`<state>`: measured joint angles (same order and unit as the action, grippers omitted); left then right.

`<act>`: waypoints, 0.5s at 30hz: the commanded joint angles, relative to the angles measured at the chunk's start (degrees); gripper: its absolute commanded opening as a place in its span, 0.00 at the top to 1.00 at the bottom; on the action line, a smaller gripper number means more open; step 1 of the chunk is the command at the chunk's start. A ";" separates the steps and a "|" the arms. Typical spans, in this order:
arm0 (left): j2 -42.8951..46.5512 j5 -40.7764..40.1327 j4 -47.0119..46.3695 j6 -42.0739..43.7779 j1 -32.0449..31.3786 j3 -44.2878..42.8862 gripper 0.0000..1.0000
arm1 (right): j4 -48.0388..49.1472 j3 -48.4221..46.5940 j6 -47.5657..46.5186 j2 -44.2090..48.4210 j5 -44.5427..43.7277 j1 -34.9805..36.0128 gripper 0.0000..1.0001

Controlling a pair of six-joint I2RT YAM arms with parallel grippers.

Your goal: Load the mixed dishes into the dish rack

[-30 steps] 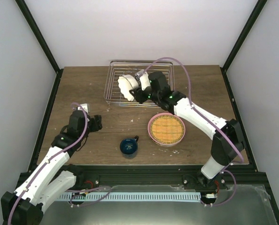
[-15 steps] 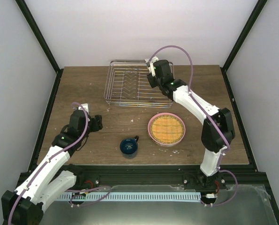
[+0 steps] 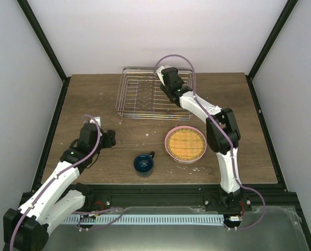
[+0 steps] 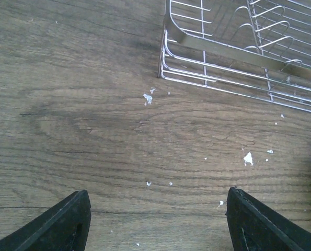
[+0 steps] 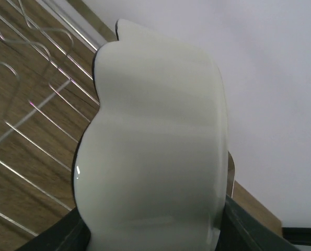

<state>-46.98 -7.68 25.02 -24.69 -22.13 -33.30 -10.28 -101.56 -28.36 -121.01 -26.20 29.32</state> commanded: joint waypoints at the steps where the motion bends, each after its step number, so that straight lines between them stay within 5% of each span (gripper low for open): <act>1: -0.92 0.74 -2.01 -0.35 -0.11 0.64 0.27 | 9.11 -4.90 -9.13 -2.42 -7.00 -0.49 0.84; 15: -3.79 3.42 -5.23 -0.80 -0.11 1.26 0.28 | 22.17 -2.07 -29.26 -9.46 -16.38 -2.75 0.84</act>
<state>-50.52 -5.26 21.69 -25.28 -22.13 -32.67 -0.51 -102.30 -49.41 -131.46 -36.34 27.79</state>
